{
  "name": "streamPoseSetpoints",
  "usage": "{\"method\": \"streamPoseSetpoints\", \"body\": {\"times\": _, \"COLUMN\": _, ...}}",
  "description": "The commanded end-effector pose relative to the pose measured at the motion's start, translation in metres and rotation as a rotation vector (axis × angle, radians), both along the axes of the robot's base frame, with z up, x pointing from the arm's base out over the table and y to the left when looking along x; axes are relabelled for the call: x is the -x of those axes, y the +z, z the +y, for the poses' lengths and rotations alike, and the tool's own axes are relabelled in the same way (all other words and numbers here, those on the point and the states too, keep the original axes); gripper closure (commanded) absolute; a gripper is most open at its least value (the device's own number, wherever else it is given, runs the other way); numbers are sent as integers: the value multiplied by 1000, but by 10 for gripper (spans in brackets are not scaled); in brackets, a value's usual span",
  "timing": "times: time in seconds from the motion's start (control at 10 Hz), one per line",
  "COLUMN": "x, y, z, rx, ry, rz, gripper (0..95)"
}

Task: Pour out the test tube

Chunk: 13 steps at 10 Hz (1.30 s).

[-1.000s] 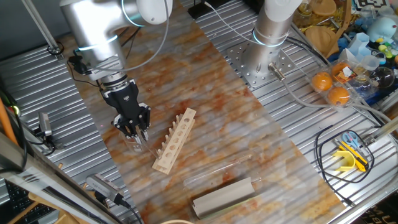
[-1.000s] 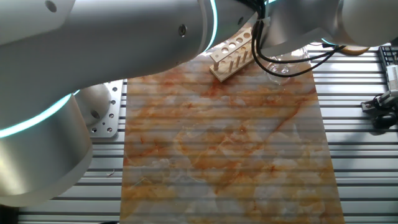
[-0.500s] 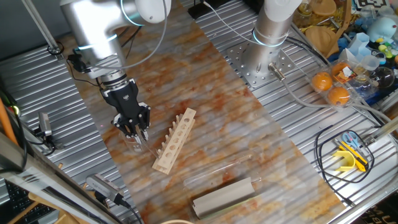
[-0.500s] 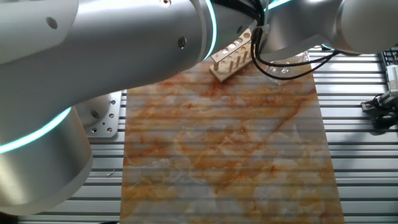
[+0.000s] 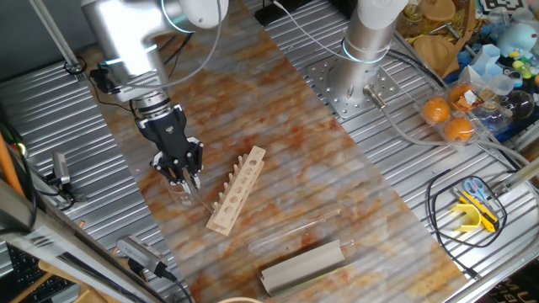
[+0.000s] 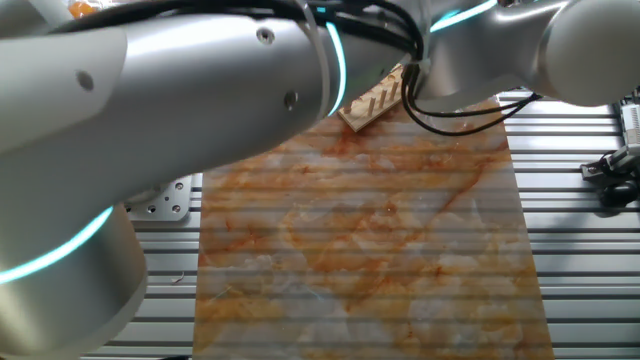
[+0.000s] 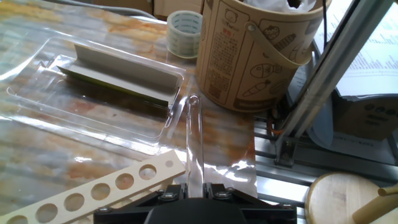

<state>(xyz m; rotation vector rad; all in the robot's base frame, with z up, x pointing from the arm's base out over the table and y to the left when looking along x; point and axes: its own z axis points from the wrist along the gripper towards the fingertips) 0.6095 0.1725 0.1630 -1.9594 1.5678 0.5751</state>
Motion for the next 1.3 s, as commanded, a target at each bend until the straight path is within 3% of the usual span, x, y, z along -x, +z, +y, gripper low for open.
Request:
{"method": "streamPoseSetpoints", "body": {"times": 0.1, "x": 0, "y": 1, "z": 0, "rx": -21, "ry": 1, "rz": 0, "gripper": 950}}
{"method": "streamPoseSetpoints", "body": {"times": 0.4, "x": 0, "y": 1, "z": 1, "rx": -57, "ry": 0, "rz": 1, "gripper": 950}}
{"method": "streamPoseSetpoints", "body": {"times": 0.9, "x": -1, "y": 2, "z": 1, "rx": -85, "ry": -14, "rz": 9, "gripper": 950}}
{"method": "streamPoseSetpoints", "body": {"times": 1.3, "x": -2, "y": 3, "z": 2, "rx": -78, "ry": -38, "rz": 37, "gripper": 950}}
